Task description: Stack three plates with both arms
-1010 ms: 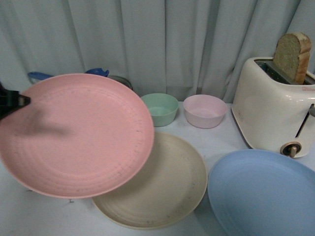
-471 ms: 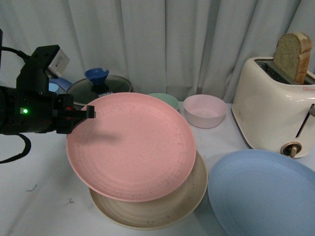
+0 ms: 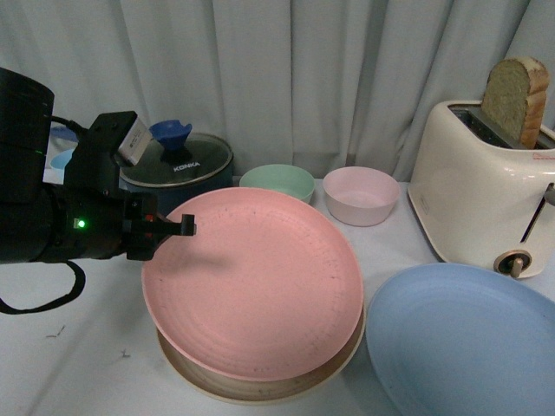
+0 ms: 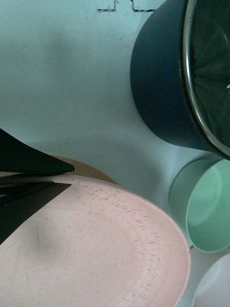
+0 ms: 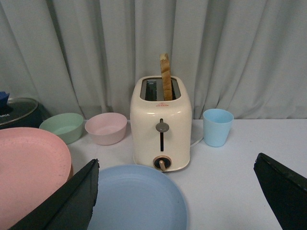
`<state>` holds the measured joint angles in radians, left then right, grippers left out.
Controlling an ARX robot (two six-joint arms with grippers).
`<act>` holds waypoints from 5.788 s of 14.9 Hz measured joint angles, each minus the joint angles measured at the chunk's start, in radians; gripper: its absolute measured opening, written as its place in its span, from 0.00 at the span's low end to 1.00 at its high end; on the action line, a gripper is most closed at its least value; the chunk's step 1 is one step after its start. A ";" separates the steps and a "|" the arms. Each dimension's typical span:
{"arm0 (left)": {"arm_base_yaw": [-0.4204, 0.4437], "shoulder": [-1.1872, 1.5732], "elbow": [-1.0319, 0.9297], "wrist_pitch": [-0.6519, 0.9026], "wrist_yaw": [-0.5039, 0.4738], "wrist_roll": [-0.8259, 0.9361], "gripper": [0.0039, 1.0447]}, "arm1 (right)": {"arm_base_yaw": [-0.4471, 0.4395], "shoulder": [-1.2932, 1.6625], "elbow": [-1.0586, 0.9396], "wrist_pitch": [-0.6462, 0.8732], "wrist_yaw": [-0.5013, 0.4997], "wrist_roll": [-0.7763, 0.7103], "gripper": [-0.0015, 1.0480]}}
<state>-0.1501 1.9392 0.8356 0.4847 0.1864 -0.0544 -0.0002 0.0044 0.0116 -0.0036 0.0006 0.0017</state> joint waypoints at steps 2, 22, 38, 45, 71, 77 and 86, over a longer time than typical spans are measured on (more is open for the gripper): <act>-0.002 0.034 0.000 0.008 -0.013 -0.007 0.02 | 0.000 0.000 0.000 0.000 0.000 0.000 0.94; 0.089 -0.665 -0.521 0.453 -0.248 0.035 0.33 | 0.000 0.000 0.000 0.000 0.000 0.000 0.94; 0.150 -1.268 -0.824 0.163 -0.187 0.039 0.01 | 0.000 0.000 0.000 0.000 0.000 0.000 0.94; 0.150 -1.562 -0.825 -0.108 -0.187 0.039 0.01 | 0.000 0.000 0.000 0.000 0.000 0.000 0.94; 0.150 -1.931 -0.824 -0.488 -0.187 0.041 0.94 | -0.161 1.186 0.299 0.707 -0.312 0.166 0.94; 0.150 -1.931 -0.824 -0.488 -0.187 0.041 0.94 | -0.041 1.810 0.501 0.647 0.012 0.193 0.94; 0.150 -1.931 -0.824 -0.488 -0.187 0.041 0.94 | -0.026 1.987 0.578 0.630 0.101 0.233 0.84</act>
<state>-0.0002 0.0082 0.0113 -0.0032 -0.0010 -0.0135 -0.0261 1.9919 0.5900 0.6266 0.1017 0.2352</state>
